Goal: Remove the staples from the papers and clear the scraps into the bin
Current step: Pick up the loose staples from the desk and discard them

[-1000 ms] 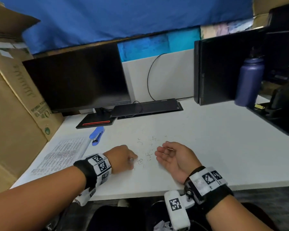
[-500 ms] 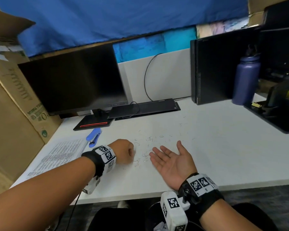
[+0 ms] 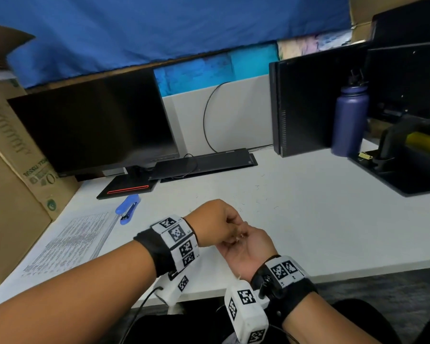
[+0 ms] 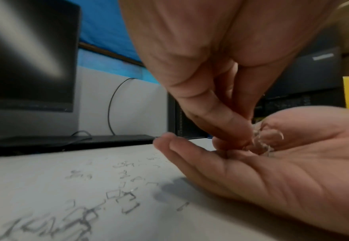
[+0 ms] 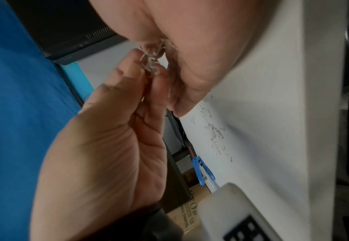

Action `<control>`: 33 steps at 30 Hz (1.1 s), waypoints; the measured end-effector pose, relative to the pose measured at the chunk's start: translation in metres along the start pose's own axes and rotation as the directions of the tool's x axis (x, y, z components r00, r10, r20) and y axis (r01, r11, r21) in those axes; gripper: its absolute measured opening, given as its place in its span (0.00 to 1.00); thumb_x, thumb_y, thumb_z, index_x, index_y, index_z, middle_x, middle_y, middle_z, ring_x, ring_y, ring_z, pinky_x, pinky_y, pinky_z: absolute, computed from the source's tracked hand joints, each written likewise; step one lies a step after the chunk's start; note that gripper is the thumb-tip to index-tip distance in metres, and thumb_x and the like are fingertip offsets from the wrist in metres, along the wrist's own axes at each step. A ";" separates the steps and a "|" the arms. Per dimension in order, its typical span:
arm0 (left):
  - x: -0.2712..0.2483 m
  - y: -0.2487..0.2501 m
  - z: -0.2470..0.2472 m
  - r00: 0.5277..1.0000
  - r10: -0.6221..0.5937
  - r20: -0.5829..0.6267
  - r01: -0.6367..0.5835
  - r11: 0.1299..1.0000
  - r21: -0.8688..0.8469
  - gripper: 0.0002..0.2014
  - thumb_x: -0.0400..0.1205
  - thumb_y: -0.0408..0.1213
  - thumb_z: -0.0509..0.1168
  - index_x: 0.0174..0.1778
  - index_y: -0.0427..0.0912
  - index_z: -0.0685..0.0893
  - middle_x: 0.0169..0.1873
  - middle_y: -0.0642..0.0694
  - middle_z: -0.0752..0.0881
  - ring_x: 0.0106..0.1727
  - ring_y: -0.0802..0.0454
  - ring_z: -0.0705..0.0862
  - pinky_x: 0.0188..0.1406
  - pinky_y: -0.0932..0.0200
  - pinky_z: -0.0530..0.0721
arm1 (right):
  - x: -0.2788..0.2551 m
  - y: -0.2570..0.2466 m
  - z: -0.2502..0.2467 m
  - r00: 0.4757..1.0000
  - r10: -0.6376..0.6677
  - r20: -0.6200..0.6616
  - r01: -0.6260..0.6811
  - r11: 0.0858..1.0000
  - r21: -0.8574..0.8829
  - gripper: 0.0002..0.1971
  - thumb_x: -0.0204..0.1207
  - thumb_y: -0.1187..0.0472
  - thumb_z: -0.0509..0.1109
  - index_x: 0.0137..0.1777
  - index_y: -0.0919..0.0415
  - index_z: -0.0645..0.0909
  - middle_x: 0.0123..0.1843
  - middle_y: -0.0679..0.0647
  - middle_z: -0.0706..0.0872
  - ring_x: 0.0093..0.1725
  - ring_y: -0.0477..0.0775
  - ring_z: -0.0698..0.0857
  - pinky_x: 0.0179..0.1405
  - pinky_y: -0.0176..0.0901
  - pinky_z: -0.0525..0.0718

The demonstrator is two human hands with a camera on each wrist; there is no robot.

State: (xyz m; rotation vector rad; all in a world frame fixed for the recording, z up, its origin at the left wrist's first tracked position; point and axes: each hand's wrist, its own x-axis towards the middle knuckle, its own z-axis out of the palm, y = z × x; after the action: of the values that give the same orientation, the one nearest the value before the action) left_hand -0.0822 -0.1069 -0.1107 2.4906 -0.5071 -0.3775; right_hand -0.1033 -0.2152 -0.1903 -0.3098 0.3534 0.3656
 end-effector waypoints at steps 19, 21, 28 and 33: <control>-0.027 -0.096 -0.065 0.825 -0.557 -0.094 0.551 0.756 0.353 0.16 0.85 0.38 0.63 0.66 0.37 0.84 0.52 0.44 0.88 0.46 0.48 0.88 0.54 0.53 0.90 | 0.007 -0.019 -0.005 1.000 -0.007 0.019 0.009 0.997 -0.077 0.35 0.84 0.40 0.59 0.67 0.77 0.78 0.62 0.73 0.87 0.64 0.72 0.86 0.69 0.60 0.81; -0.026 -0.103 -0.055 0.831 -0.552 -0.070 0.553 0.805 0.217 0.20 0.83 0.46 0.67 0.69 0.43 0.81 0.52 0.48 0.87 0.46 0.51 0.87 0.57 0.52 0.90 | 0.007 -0.018 -0.006 1.000 0.001 0.031 0.002 0.996 -0.091 0.37 0.83 0.38 0.59 0.67 0.78 0.77 0.62 0.73 0.87 0.64 0.72 0.86 0.70 0.60 0.81; -0.010 -0.078 -0.008 0.979 -0.196 -0.059 0.199 0.841 0.503 0.04 0.78 0.44 0.68 0.45 0.50 0.85 0.40 0.56 0.83 0.47 0.52 0.83 0.46 0.61 0.80 | 0.005 -0.022 -0.009 0.999 0.023 0.047 -0.020 0.998 -0.062 0.54 0.71 0.22 0.54 0.68 0.77 0.76 0.63 0.74 0.86 0.66 0.72 0.84 0.73 0.62 0.78; -0.011 -0.088 0.004 0.996 -0.066 -0.060 0.090 0.759 0.645 0.11 0.84 0.36 0.61 0.58 0.48 0.85 0.56 0.48 0.82 0.54 0.48 0.83 0.54 0.56 0.82 | 0.005 -0.024 -0.011 0.997 0.037 0.063 -0.033 0.998 -0.062 0.57 0.67 0.19 0.53 0.70 0.76 0.76 0.64 0.73 0.86 0.67 0.72 0.83 0.74 0.61 0.76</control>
State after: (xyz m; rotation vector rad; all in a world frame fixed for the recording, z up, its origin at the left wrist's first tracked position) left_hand -0.0700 -0.0366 -0.1630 3.1978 -0.5964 -0.2053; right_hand -0.0927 -0.2386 -0.1960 -0.3509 0.2857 0.4202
